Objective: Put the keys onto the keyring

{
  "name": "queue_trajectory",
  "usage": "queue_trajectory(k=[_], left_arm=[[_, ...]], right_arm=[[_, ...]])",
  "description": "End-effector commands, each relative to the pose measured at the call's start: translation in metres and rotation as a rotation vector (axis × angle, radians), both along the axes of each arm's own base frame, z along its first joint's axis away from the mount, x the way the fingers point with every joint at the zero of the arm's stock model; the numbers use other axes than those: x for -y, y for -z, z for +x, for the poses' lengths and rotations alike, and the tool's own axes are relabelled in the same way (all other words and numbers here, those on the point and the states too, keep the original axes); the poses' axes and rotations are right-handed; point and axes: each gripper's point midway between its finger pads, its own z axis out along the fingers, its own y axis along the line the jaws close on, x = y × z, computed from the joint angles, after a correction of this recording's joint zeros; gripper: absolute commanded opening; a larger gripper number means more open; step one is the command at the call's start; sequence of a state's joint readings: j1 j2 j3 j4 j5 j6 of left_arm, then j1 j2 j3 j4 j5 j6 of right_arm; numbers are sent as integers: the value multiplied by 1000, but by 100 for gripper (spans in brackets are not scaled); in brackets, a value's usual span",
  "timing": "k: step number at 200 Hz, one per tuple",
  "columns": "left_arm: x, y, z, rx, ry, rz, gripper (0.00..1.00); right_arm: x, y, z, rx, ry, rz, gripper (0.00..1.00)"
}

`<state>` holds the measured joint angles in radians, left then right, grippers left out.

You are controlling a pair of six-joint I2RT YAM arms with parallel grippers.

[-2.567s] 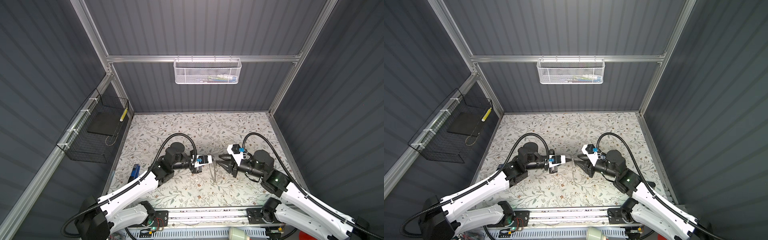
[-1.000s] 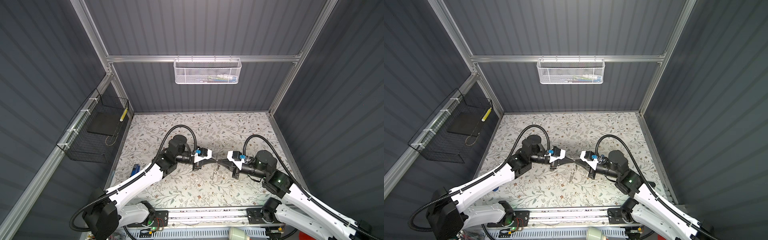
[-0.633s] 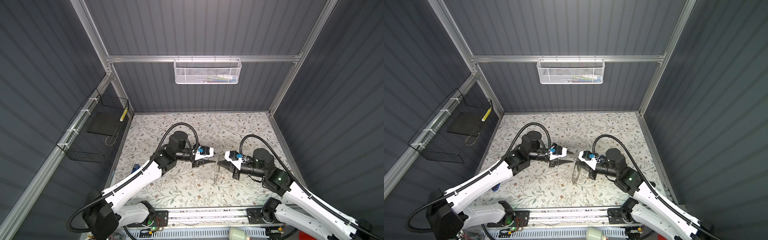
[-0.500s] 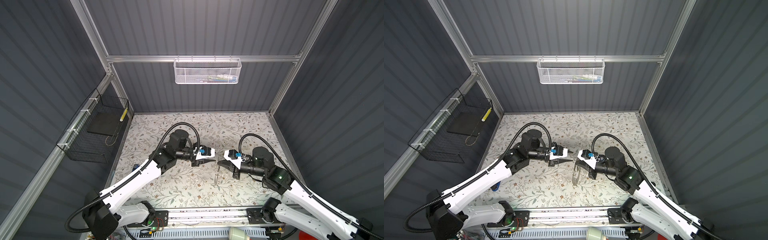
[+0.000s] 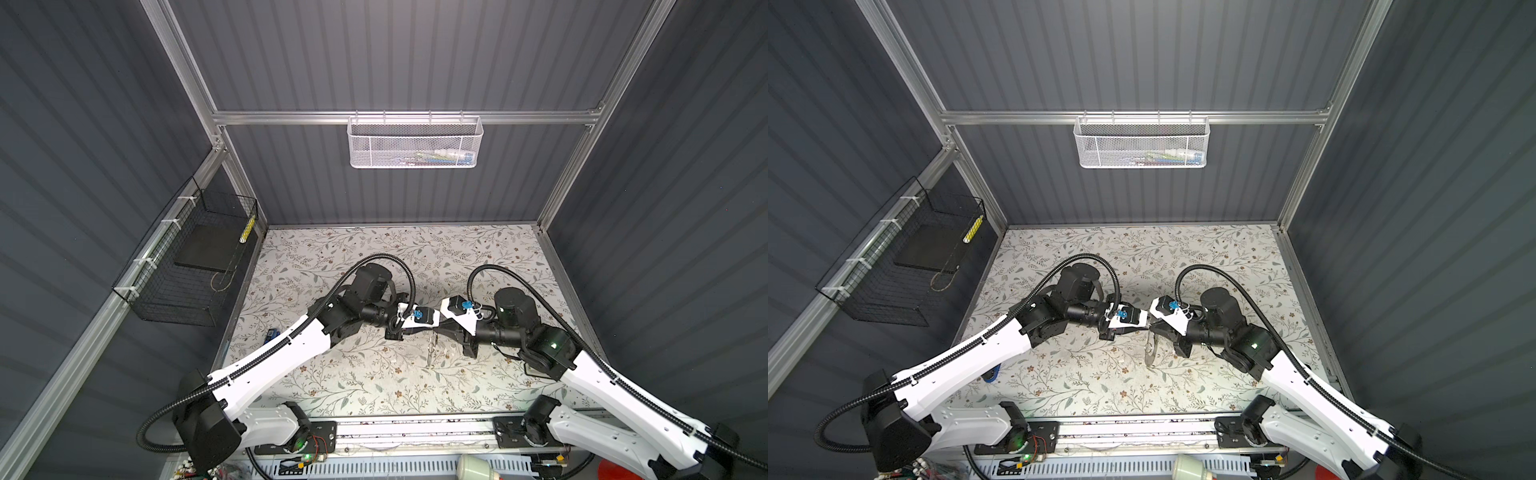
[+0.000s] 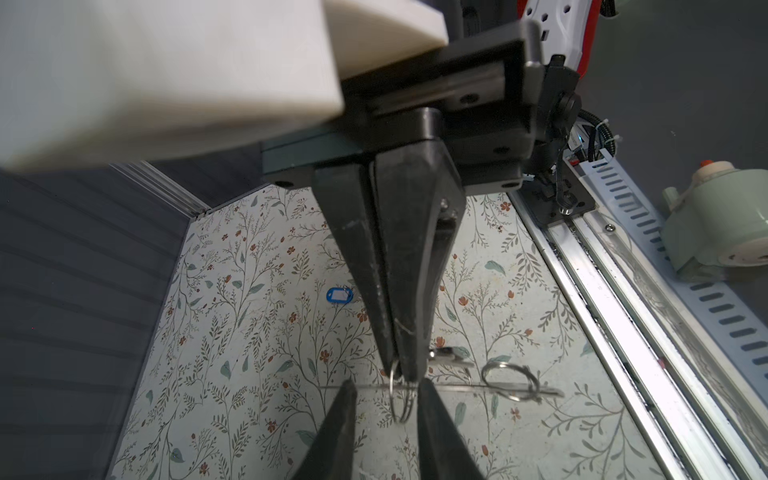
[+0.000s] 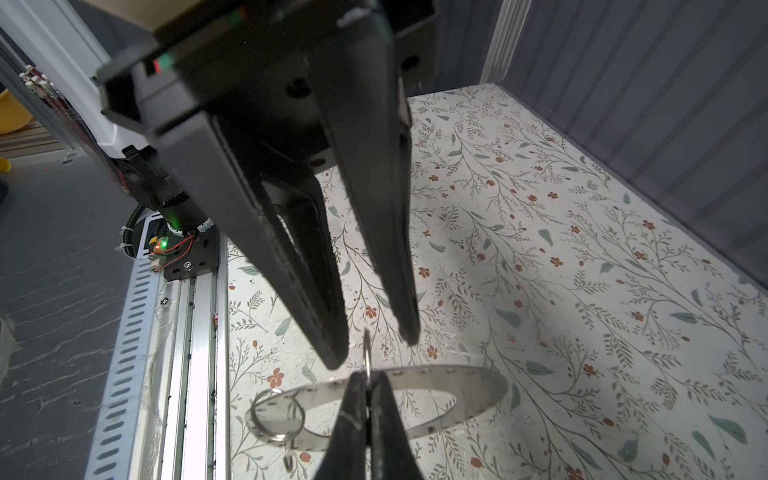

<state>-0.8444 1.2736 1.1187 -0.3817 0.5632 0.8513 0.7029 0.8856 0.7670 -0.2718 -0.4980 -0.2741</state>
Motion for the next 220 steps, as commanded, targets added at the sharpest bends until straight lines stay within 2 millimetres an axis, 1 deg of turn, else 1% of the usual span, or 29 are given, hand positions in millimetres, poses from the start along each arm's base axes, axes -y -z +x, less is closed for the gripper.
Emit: queue_trajectory(k=[1, 33, 65, 83, 100, 119, 130, 148, 158, 184, 220], left_arm=[[0, -3, -1, 11, 11, 20, 25], [3, -1, -3, -4, 21, 23, 20], [5, 0, -5, -19, 32, 23, 16], [5, 2, -5, -27, 35, 28, 11], [6, 1, -8, -39, 46, 21, 0], [8, -2, -11, -65, 52, 1, 0], [8, -3, -10, -86, 43, -6, 0], [5, 1, -10, -93, 25, 0, 0], [4, -1, -9, -95, 7, -15, 0], [2, -14, -5, -132, -25, -109, 0], [-1, -32, 2, -189, -58, -222, 0]], right_arm=[[-2, -17, -2, 26, -22, 33, 0], [-4, -16, -3, 24, -31, 39, 0], [-4, -18, -3, 29, -31, 43, 1], [-3, -18, -2, 36, -27, 46, 3], [-3, -17, -2, 38, -23, 45, 5], [-2, -17, 1, 41, -9, 42, 12], [1, -17, 4, 50, 22, 37, 21], [13, -15, 12, 76, 102, 24, 32], [20, -16, 15, 79, 135, 42, 36], [30, -21, 14, 86, 155, 119, 40], [26, -22, 11, 74, 127, 127, 40]])
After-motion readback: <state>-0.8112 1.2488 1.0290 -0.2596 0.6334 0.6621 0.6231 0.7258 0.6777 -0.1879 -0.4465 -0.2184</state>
